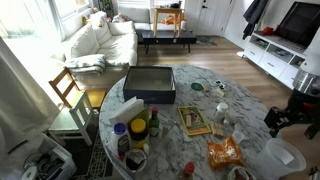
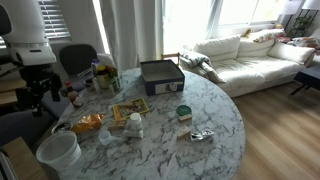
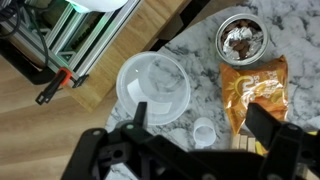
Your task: Move the clear cup backwards and put the orange packet in the cup, put the green sauce bottle on the table then put the clear cup in the clear container
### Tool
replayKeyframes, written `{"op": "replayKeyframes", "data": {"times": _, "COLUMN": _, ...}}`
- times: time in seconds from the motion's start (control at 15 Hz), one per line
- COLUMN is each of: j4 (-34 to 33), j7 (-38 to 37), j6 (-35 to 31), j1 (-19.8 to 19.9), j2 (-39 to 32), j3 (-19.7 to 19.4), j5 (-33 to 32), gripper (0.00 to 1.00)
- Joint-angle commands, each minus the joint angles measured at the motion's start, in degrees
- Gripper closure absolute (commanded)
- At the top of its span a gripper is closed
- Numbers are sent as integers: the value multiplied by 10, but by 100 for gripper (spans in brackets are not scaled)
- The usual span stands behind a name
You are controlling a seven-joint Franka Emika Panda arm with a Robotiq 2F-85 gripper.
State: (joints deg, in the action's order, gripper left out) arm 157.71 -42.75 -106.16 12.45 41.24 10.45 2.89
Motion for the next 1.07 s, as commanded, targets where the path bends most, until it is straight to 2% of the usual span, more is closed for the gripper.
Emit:
{"op": "replayKeyframes", "data": {"times": 0.0, "j4": 0, "j7": -91, "j6": -11, "j1": 26, "j2": -59, "j3": 2, "j5": -31, "gripper": 0}}
{"op": "replayKeyframes", "data": {"times": 0.27, "j4": 0, "j7": -169, "j6": -32, "j1": 30, "j2": -123, "j3": -20, "j5": -28, "gripper": 0}}
{"op": "replayKeyframes", "data": {"times": 0.53, "j4": 0, "j7": -215, "j6": -90, "j1": 27, "j2": -179, "j3": -56, "j5": -14, "gripper": 3}}
{"op": "replayKeyframes", "data": {"times": 0.93, "j4": 0, "j7": -238, "j6": -165, "j1": 18, "j2": -245, "j3": -97, "j5": -2, "gripper": 0}}
{"op": "replayKeyframes", "data": {"times": 1.0, "j4": 0, "j7": -241, "j6": -173, "j1": 16, "j2": -254, "j3": -100, "j5": 0, "gripper": 4}}
